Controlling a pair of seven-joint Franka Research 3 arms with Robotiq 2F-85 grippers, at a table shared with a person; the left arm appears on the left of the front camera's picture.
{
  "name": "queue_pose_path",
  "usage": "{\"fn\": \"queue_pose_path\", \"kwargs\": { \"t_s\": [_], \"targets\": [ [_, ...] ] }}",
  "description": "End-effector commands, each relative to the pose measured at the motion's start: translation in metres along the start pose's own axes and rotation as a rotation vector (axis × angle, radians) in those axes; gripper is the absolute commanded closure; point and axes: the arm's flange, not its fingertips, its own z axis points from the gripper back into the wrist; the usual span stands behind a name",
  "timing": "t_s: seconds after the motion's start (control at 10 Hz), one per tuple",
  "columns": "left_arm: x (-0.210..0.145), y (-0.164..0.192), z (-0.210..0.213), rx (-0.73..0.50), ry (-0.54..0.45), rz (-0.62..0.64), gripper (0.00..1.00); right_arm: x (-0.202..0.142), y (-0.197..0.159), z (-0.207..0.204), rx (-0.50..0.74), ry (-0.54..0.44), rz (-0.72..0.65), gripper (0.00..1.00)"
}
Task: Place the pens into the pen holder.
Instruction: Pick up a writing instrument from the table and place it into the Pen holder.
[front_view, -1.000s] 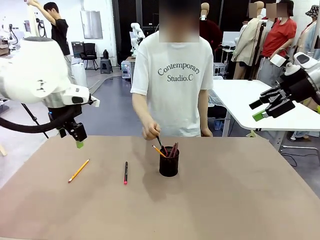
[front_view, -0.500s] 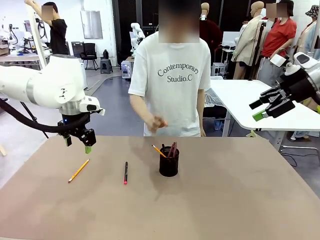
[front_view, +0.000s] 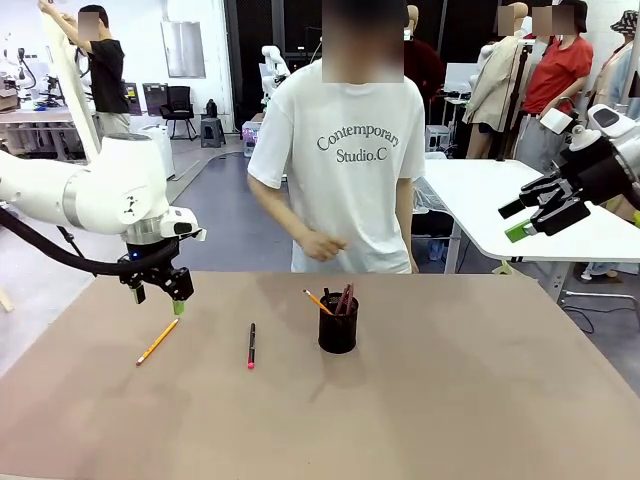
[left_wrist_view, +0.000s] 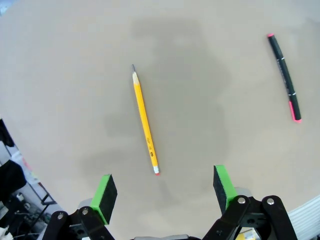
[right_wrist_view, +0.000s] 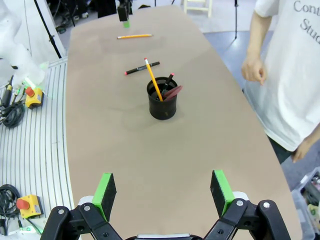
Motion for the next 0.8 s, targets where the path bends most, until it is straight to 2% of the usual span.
{"fn": "queue_pose_path", "kwargs": {
  "t_s": [0.0, 0.2, 0.3, 0.4, 0.7],
  "targets": [
    [-0.003, -0.002, 0.007, 0.011, 0.012, -0.019, 0.0, 0.002, 0.0, -0.001, -0.013, 0.007, 0.007, 0.0],
    [-0.001, -0.002, 0.001, 0.002, 0.003, -0.005, 0.0, 0.002, 0.0, -0.001, -0.013, 0.007, 0.007, 0.0],
    [-0.004, 0.003, 0.001, 0.076, -0.129, -0.06, 0.0, 0.002, 0.0, -0.001, -0.013, 0.007, 0.007, 0.0],
    [0.001, 0.005, -0.008, 0.037, -0.094, -0.047, 0.0, 0.002, 0.0, -0.001, -0.013, 0.007, 0.007, 0.0],
    [0.025, 0.013, -0.043, 0.02, -0.118, -0.038, 0.0, 0.002, 0.0, -0.001, -0.013, 0.007, 0.007, 0.0]
  ]
}}
